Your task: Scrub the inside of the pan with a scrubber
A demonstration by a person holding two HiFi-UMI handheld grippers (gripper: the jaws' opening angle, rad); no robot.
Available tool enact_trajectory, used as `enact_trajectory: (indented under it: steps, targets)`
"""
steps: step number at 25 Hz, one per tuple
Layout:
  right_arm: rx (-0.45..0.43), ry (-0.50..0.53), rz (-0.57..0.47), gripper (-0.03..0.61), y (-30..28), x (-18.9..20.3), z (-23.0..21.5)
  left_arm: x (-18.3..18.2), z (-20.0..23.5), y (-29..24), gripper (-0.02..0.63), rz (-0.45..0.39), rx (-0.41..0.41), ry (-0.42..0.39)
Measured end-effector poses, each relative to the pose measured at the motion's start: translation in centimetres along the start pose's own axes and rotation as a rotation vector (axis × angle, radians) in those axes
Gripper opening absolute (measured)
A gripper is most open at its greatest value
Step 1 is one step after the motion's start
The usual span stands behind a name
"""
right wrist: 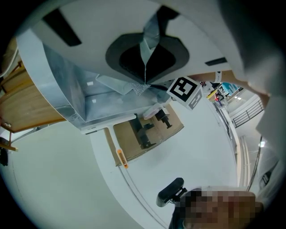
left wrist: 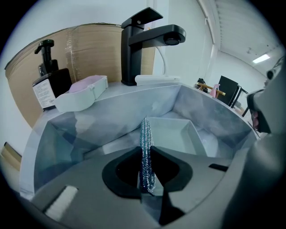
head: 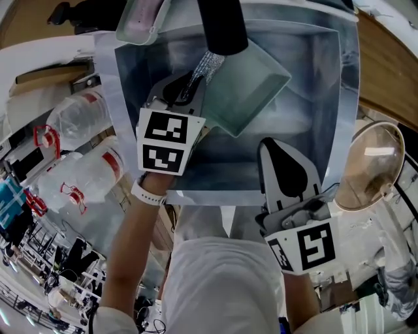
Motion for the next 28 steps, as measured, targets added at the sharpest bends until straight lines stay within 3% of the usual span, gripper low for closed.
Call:
enact_trajectory:
  steps: [8,15,28]
  targets:
    - [-0.014,0.004,-0.003,0.009,0.0,-0.1,1.1,1.0,-1.4,0.3,0.064,0.015,0.082,0.147]
    - [-0.010,0.003,-0.007,0.009,0.4,0.2,1.1,2.0,-5.6,0.6,0.064,0.013,0.137,0.151]
    - [0.007,-0.028,-0.014,0.009,1.7,0.9,-0.2,2.3,-12.4,1.0,0.064,0.032,0.198,0.073]
Point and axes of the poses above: the fingertips, and each gripper's own axes: y backward along the fingers, z to its left, x out of its underside, the point moved 2 cm from there along y, backward along the fingers, and after that the axes turned 4 degrees about y, right-handed, at the moved point
